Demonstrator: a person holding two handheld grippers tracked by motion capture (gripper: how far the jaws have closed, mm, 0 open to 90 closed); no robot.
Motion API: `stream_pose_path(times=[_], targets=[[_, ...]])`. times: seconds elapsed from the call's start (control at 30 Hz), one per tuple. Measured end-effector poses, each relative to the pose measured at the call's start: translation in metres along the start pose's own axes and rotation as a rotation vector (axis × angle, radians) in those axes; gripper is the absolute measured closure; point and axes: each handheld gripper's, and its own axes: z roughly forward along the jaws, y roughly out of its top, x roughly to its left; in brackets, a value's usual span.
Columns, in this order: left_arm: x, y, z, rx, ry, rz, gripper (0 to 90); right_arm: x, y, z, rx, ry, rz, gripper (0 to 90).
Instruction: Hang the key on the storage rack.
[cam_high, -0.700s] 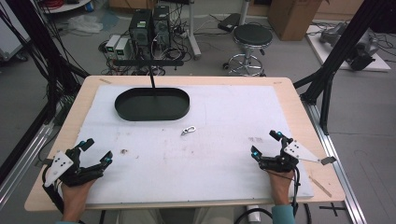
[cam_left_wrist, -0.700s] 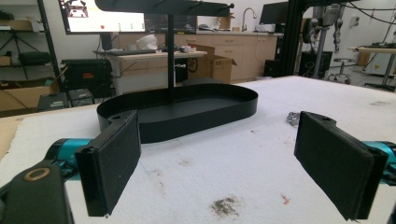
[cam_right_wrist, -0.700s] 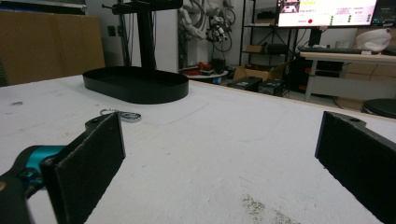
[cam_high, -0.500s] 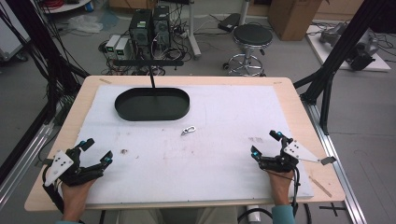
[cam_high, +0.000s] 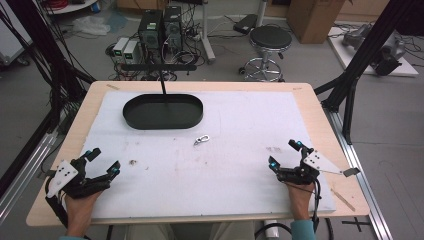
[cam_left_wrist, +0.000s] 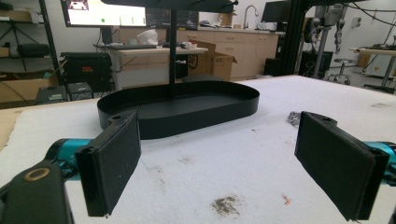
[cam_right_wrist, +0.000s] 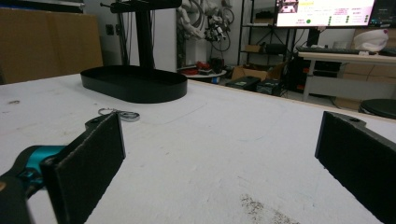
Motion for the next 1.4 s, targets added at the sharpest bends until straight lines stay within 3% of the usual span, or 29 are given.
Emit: stream_pose_path(times=[0.17,0.37,0.53,0.57,0.67,0.77,0.8,0.97,1.0,1.03,1.4], targets=[[0.003,0.003,0.003,0.019,0.037,-0.036,11.8,0.001,0.0,0.0,0.009,-0.002,0.007,1.0],[0.004,0.019,0.009,0.043,0.016,-0.004,10.8,0.001,0.0,0.0,0.007,-0.001,0.004,0.9],[-0.001,0.046,0.026,0.094,-0.053,0.027,10.8,0.001,0.0,0.0,0.006,0.0,-0.001,1.0],[-0.004,0.06,0.036,0.134,-0.089,0.054,10.9,0.001,0.0,0.0,0.007,0.001,-0.002,1.0],[-0.008,0.071,0.045,0.164,-0.113,0.079,10.8,0.001,0.0,0.0,0.006,0.0,-0.001,1.0],[-0.017,0.091,0.067,0.222,-0.177,0.129,10.9,0.001,0.0,0.0,0.007,-0.001,0.001,1.0],[-0.017,0.091,0.067,0.222,-0.177,0.129,10.9,0.001,0.0,0.0,0.006,0.0,0.001,1.0],[-0.033,0.11,0.102,0.322,-0.285,0.181,10.9,0.001,0.0,0.0,0.008,-0.002,0.005,1.0],[-0.033,0.11,0.102,0.322,-0.285,0.181,10.9,0.001,0.0,0.0,0.009,-0.001,0.004,1.0],[-0.038,0.113,0.113,0.355,-0.309,0.2,10.9,0.001,0.0,0.0,0.008,0.0,0.005,1.0],[-0.057,0.12,0.161,0.464,-0.374,0.249,10.9,0.001,0.0,0.0,0.007,0.0,0.005,1.0]])
